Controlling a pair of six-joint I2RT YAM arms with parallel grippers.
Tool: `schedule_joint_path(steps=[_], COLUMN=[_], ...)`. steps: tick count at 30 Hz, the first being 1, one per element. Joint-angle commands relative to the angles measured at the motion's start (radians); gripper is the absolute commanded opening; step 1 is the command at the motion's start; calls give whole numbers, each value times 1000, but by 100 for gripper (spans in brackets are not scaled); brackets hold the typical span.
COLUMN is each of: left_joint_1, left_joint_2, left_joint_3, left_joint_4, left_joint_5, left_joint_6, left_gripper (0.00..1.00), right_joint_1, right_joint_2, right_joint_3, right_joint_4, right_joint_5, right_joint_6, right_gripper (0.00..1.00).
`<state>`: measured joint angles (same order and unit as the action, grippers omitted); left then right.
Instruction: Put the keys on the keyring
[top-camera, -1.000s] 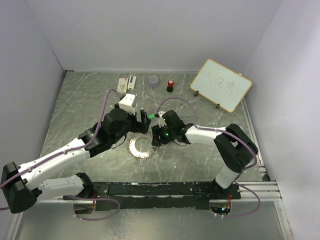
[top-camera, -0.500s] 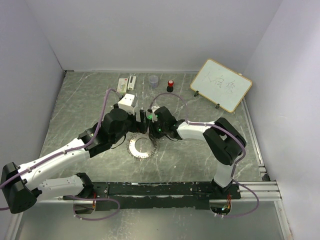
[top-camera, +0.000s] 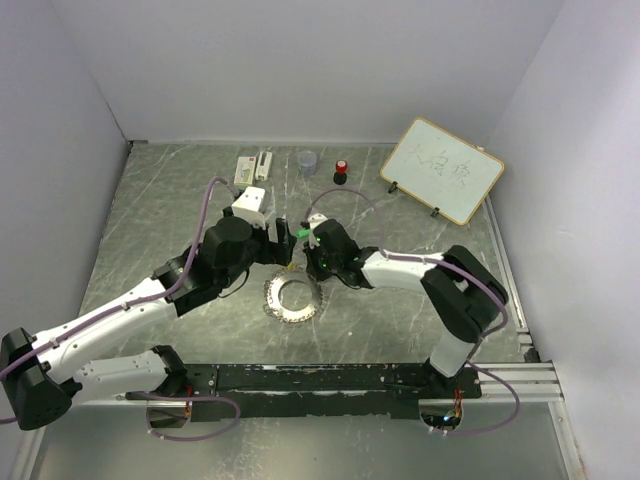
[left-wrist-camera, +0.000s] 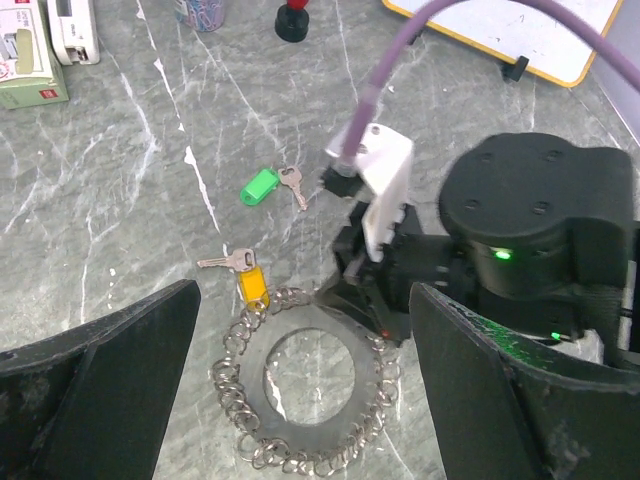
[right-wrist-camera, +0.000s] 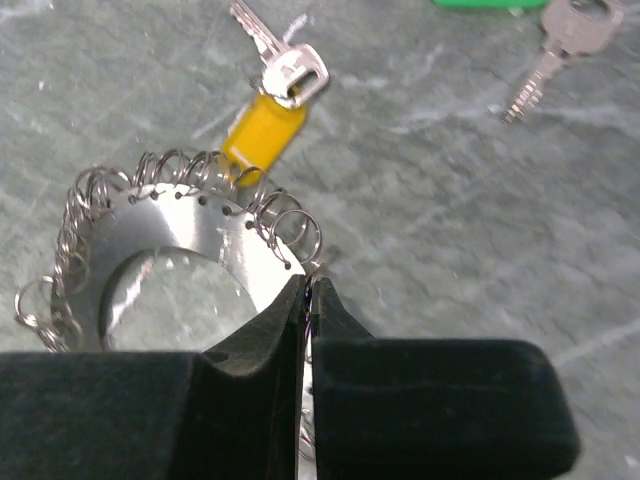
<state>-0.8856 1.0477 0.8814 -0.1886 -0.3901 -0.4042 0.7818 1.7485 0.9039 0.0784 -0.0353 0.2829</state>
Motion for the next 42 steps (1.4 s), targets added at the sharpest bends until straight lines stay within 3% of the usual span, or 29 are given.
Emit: schedule_joint_path(steps=[1,9,19,42], left_joint_1=[9,13,14,13], left_joint_2=[-26,-62,-51,-29], left_joint_3=[4,-35,-48,-57], left_joint_4=[-12,60,127,201], left_joint_5=[-24,7,106,183], left_joint_6=[5,19,74,126], left_gripper=[97,96,95,94], right_joint_1=[2,2,2,0], right_joint_2=[-136,-384,-554,-680], right_joint_3=[-75,-123,-97,9], right_joint_4=[5,64,62,48], right_joint_5=[39,76,117,113], right_joint_6=[-41,-91,-142,-265], right_gripper=[0,0,0,0])
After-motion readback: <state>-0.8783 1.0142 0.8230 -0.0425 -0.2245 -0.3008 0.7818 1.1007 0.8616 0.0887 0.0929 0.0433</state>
